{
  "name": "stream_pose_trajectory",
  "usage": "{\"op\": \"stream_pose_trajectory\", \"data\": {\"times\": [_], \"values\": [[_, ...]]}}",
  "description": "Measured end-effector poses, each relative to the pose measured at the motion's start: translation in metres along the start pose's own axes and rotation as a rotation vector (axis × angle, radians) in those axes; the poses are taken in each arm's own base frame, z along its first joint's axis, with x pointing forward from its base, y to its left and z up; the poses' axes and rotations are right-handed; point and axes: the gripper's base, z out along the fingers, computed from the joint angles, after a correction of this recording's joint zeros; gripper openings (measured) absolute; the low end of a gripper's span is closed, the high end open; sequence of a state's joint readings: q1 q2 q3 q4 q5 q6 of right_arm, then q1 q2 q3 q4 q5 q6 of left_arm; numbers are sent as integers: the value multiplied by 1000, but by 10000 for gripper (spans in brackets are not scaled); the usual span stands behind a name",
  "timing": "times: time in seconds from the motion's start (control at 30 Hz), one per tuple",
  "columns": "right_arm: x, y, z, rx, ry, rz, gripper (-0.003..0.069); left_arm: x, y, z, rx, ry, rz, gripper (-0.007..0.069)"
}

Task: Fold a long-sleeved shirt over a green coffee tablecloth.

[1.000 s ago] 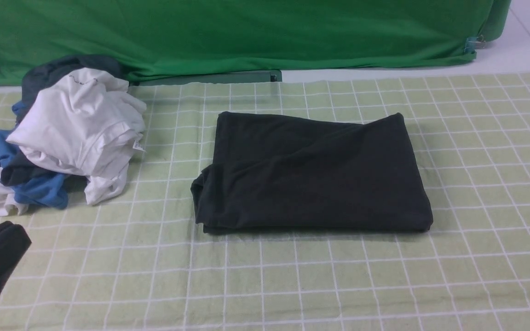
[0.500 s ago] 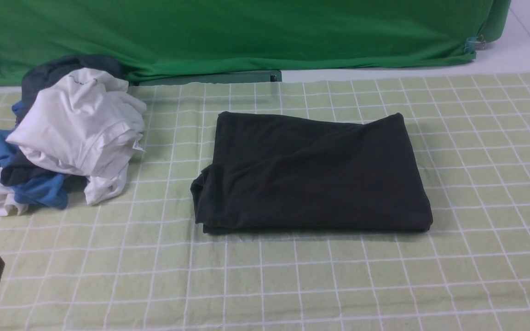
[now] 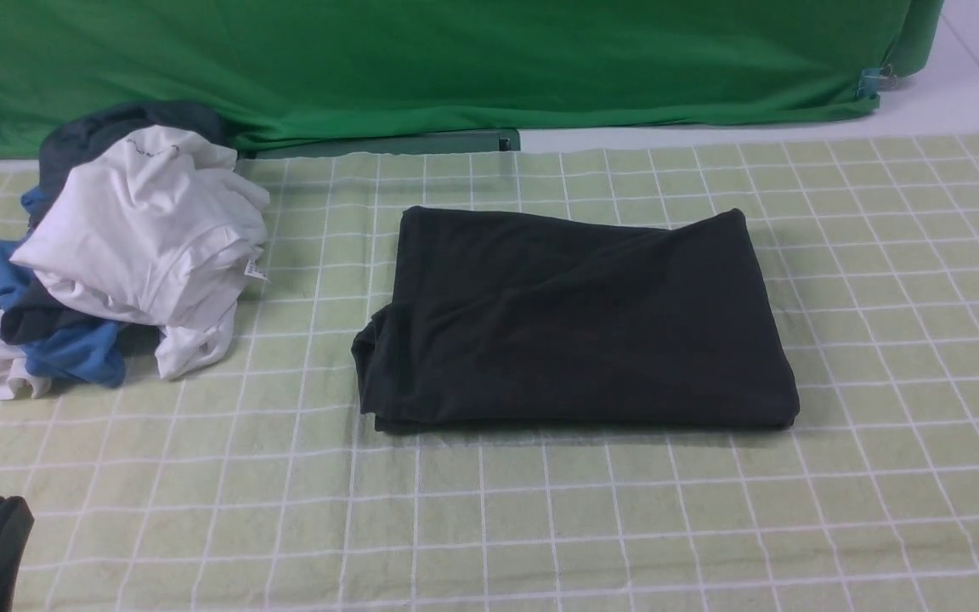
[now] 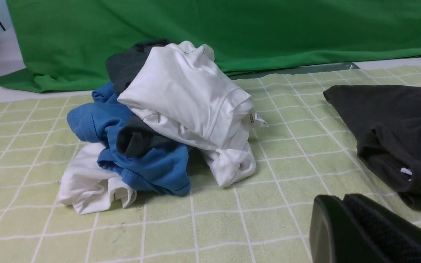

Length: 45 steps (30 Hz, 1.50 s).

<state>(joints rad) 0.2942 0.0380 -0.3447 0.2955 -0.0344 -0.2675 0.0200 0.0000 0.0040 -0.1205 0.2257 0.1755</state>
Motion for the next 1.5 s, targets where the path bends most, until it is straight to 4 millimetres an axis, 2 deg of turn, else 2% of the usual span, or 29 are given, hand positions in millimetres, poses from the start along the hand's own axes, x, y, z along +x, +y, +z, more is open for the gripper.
{"op": "stream_pose_trajectory", "data": {"times": [0.73, 1.1, 1.5], "values": [[0, 0, 0, 0, 1, -4, 237, 0, 0, 0, 0, 0, 0, 17], [2, 0, 0, 2, 5, -127, 237, 0, 0, 0, -3, 1, 15, 17], [11, -1, 0, 4, 101, -99, 237, 0, 0, 0, -3, 1, 15, 17]]}}
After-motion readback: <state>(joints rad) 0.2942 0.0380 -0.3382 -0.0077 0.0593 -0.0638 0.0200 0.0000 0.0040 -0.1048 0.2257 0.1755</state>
